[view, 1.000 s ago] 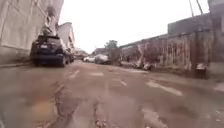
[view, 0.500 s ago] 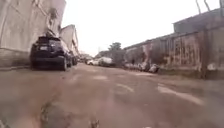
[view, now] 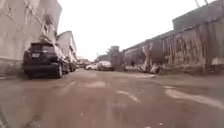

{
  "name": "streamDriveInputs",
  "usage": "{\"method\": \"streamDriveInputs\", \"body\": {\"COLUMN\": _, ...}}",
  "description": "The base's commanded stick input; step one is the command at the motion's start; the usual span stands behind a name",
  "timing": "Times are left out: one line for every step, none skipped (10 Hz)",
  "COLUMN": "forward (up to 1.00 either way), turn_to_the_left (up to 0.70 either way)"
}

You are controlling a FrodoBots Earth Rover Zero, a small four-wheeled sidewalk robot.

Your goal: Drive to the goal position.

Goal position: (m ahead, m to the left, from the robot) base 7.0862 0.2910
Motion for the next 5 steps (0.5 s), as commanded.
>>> {"method": "streamDriveInputs", "body": {"forward": 1.0, "turn_to_the_left": 0.12}}
{"method": "streamDriveInputs", "body": {"forward": 1.0, "turn_to_the_left": 0.12}}
{"method": "streamDriveInputs", "body": {"forward": 1.0, "turn_to_the_left": 0.12}}
{"method": "streamDriveInputs", "body": {"forward": 1.0, "turn_to_the_left": 0.12}}
{"method": "streamDriveInputs", "body": {"forward": 1.0, "turn_to_the_left": -0.28}}
